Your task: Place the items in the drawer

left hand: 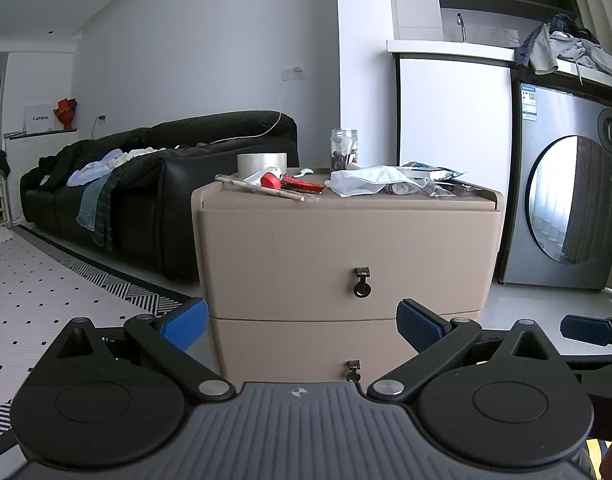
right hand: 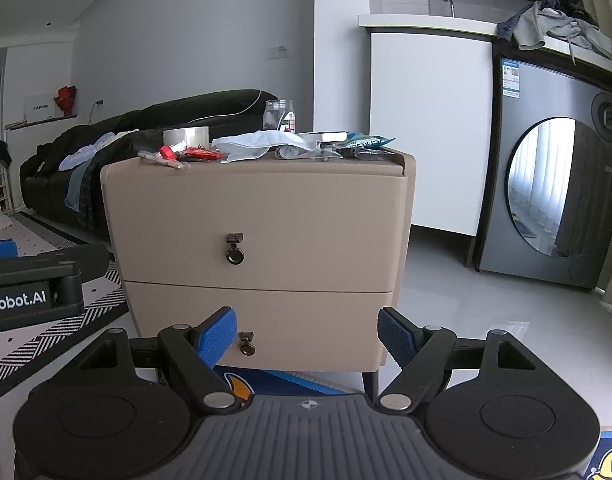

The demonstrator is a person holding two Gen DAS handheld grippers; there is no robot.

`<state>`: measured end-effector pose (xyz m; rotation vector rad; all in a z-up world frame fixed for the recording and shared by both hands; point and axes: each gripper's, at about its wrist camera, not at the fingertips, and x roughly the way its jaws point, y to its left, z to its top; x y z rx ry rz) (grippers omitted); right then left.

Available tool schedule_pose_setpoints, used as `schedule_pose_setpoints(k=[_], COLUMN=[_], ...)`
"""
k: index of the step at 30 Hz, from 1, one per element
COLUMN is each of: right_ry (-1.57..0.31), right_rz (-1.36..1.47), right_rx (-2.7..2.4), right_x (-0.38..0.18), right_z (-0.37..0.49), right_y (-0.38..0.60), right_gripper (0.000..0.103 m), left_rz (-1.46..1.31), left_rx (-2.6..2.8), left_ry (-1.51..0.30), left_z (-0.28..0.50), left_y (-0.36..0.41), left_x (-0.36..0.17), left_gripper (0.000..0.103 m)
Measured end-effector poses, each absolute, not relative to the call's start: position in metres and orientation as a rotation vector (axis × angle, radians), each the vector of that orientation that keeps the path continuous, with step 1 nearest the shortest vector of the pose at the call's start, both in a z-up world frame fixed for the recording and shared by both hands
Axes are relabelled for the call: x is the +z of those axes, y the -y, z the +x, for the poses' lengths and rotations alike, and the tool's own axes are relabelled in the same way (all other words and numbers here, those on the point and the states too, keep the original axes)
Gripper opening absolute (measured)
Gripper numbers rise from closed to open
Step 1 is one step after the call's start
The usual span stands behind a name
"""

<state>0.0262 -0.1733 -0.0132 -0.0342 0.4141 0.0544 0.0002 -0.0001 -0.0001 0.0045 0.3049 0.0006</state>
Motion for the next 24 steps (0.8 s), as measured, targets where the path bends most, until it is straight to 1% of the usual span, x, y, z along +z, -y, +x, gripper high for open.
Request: schedule_pose_setpoints(k=[24], right_ry=[-0.403], right_rz=[-0.011], right_rx=[0.049], right_x=[-0.0144], right_z=[0.0229], right_y=[0.1759], right_gripper=[0.081], left_rz=[0.009], left_rx=[0.000], left_ry=[-0.302], left_z=[-0.0018], left_y=[-0.0008], left_x=[-0.0024], left_gripper=[0.103])
